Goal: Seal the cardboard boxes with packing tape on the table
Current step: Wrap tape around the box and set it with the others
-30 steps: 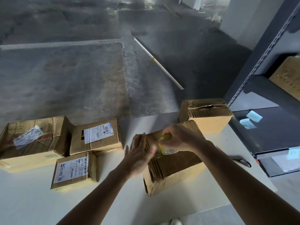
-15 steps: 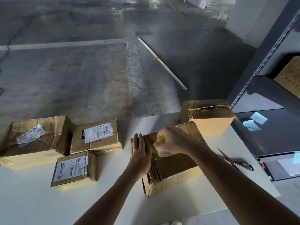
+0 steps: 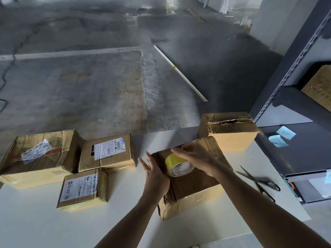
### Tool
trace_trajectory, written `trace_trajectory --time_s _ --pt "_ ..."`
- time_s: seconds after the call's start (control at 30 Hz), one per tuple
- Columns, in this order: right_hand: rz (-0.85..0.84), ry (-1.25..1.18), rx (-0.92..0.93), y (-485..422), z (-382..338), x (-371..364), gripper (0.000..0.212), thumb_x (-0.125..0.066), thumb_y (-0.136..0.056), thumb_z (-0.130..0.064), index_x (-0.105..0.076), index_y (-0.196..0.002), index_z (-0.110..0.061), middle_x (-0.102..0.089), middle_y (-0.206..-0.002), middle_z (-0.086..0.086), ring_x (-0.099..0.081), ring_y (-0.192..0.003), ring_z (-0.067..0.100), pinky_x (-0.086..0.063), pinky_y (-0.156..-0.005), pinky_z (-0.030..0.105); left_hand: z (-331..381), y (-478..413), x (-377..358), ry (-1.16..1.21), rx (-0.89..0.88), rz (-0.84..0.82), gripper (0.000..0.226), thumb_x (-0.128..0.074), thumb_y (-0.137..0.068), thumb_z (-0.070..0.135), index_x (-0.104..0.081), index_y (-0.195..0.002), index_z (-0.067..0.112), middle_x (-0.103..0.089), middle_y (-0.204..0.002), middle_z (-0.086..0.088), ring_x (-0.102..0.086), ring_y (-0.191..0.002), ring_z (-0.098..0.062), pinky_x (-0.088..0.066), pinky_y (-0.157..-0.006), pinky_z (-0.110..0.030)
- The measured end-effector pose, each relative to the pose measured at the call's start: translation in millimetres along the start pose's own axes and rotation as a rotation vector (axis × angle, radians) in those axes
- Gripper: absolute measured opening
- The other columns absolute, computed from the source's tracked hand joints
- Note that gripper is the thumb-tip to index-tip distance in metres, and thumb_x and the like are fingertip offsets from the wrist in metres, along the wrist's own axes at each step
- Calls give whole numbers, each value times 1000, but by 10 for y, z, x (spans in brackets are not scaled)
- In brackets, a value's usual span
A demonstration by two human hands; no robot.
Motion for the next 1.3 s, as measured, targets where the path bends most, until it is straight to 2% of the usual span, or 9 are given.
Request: trace_trajectory --time_s 0.1,0.3,0.37,0.47,0.57,0.8,0.97,1.17,1.3 --pt "68 -378 -110 106 144 -18 50 -63 -82 -53 -74 -94 -6 -74 -89 9 -73 -87 27 -56 -73 32 -67 -16 -13 131 51 -19 91 -37 -95 -1 32 -148 25 14 -164 -10 -6 -151 -31 -20 -118 -41" --pt "73 -424 -115 58 159 -86 47 -67 -77 -51 -74 -96 -10 -73 -100 15 -72 -91 28 -55 -65 30 -110 -49 -24 79 62 -34 85 -36 -100 9 34 -147 25 3 -165 -10 -19 -149 -32 -25 -119 -45" --pt "85 -366 -82 33 171 -70 51 -68 -78 -50 -74 -97 -4 -72 -98 17 -72 -88 29 -55 -65 31 -103 -38 -14 73 54 -38 84 -35 -102 14 34 -147 27 1 -165 -9 -21 -148 -32 -27 -118 -47" --pt "106 -113 17 -23 139 -18 49 -68 -88 -43 -66 -72 3 -63 -65 12 -59 -57 23 -45 -55 30 -102 -34 -2 84 54 -31 82 -37 -104 18 32 -148 25 0 -165 -8 -24 -147 -32 -28 -117 -44" --pt "153 180 74 -71 109 253 49 -68 -91 -40 -51 -50 -17 -43 -41 -12 -37 -38 3 -29 -46 20 -105 -45 18 82 38 -11 82 -40 -104 20 27 -151 21 -2 -165 -9 -22 -147 -32 -23 -117 -40" --pt "136 427 75 120 81 617 37 -67 -85 -55 -63 -66 -23 -59 -57 -9 -62 -54 1 -41 -46 12 -102 -71 -6 40 18 -15 79 -39 -104 19 25 -152 20 -7 -164 -13 -25 -146 -35 -23 -118 -41" --pt "124 425 39 132 43 500 45 -67 -84 -59 -64 -69 -17 -65 -66 1 -66 -63 15 -46 -56 26 -153 -172 204 -154 -74 -5 72 -36 -105 15 15 -156 19 -34 -152 -25 -49 -128 -39 -41 -99 -38" --pt "91 345 56 110 145 216 44 -65 -88 -53 -68 -74 -11 -68 -69 10 -68 -66 24 -44 -53 29 -250 -307 362 -242 -224 32 65 -35 -103 8 -2 -158 15 -23 -160 -14 -32 -142 -34 -31 -113 -39" --pt "93 319 63 141 191 270 46 -62 -87 -57 -71 -78 -13 -69 -68 5 -68 -64 21 -49 -56 34 -245 -269 284 -466 -331 93 63 -35 -103 8 -7 -158 19 8 -164 -12 -7 -151 -35 -33 -114 -47"
Point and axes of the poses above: each hand's wrist, its own y-axis away from the middle knuckle, its own x-axis out of the back of the hand, z = x × y, the point moved 2 cm from there along -y, towards the middle knuckle
